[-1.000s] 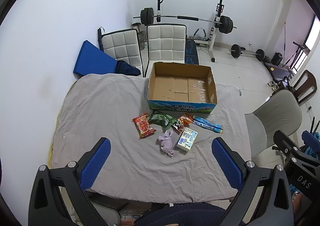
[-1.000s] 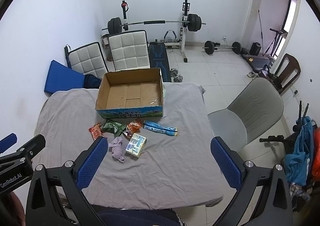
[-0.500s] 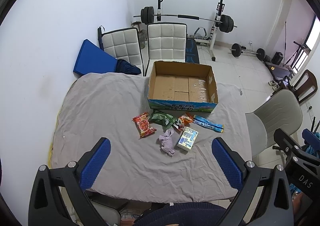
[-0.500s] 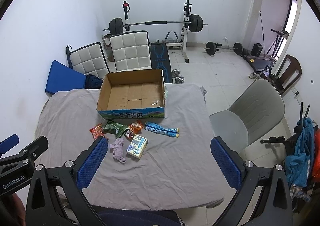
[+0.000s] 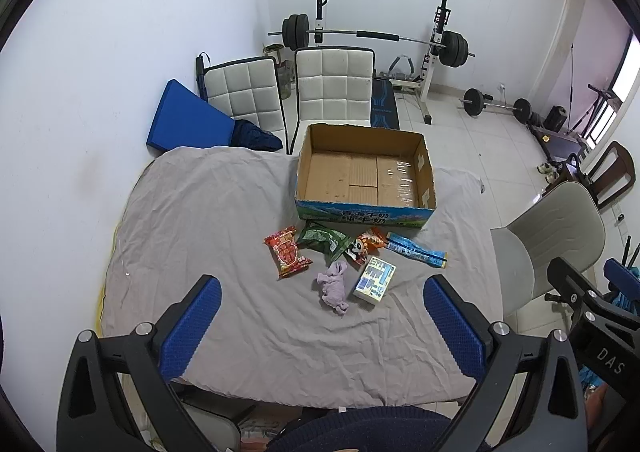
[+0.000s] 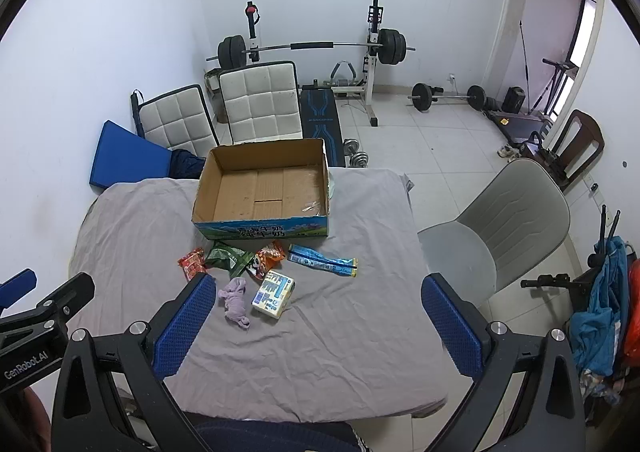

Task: Organize soft objects

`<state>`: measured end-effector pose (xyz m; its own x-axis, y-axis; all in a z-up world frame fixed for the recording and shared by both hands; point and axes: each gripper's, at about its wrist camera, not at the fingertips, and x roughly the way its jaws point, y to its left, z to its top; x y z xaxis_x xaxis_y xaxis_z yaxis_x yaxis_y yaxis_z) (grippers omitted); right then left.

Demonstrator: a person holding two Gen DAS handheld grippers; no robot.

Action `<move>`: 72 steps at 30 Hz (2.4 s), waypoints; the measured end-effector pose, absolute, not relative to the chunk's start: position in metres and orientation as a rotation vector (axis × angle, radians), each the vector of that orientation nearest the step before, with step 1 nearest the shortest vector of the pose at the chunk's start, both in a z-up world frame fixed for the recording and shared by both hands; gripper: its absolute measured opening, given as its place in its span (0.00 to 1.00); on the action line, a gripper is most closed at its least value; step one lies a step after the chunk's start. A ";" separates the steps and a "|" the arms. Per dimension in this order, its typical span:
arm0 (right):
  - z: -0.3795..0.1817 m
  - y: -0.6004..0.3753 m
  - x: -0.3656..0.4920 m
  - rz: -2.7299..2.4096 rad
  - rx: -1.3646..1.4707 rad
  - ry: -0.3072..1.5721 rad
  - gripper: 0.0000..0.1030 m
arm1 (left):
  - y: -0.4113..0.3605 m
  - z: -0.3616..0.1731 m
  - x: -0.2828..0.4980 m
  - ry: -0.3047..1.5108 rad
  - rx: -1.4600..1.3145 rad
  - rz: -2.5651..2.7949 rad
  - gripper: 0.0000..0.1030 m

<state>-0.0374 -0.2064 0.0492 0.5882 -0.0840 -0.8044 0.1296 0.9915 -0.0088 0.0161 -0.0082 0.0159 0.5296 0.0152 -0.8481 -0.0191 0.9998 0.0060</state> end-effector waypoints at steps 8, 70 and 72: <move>0.049 -0.208 -0.036 -0.125 0.058 0.935 1.00 | -0.009 0.015 0.017 1.014 -0.002 0.015 1.00; -0.420 -0.179 0.186 -0.053 0.095 1.848 0.66 | -0.013 -0.459 0.199 1.798 -0.131 -0.012 0.88; -0.420 -0.179 0.185 -0.064 0.089 1.853 0.66 | -0.016 -0.471 0.197 1.812 -0.116 -0.021 0.79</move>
<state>0.1847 -0.1792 -0.4195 -0.2786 0.0283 -0.9600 0.0943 0.9955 0.0020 0.1968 -0.0160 -0.4711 -0.2377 -0.0902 -0.9671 -0.0683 0.9948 -0.0760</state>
